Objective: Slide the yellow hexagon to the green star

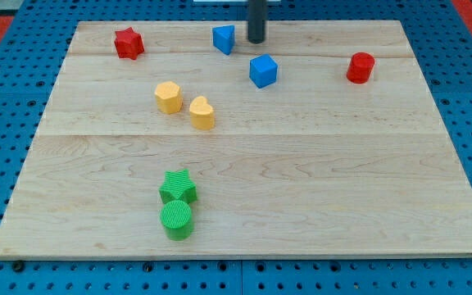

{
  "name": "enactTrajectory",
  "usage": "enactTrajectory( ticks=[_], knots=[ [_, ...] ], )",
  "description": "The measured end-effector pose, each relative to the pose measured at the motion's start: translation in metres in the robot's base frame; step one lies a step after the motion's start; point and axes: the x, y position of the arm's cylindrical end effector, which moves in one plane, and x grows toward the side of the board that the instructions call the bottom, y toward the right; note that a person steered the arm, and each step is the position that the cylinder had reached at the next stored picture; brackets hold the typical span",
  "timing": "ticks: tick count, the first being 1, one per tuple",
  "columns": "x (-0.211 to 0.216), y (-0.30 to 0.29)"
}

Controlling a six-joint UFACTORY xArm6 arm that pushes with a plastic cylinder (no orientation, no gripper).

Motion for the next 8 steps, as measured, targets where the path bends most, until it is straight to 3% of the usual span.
enactTrajectory(
  ticks=[1, 2, 5, 8],
  knots=[
    [-0.015, 0.112],
    [0.007, 0.188],
    [0.052, -0.072],
    [0.182, -0.232]
  ],
)
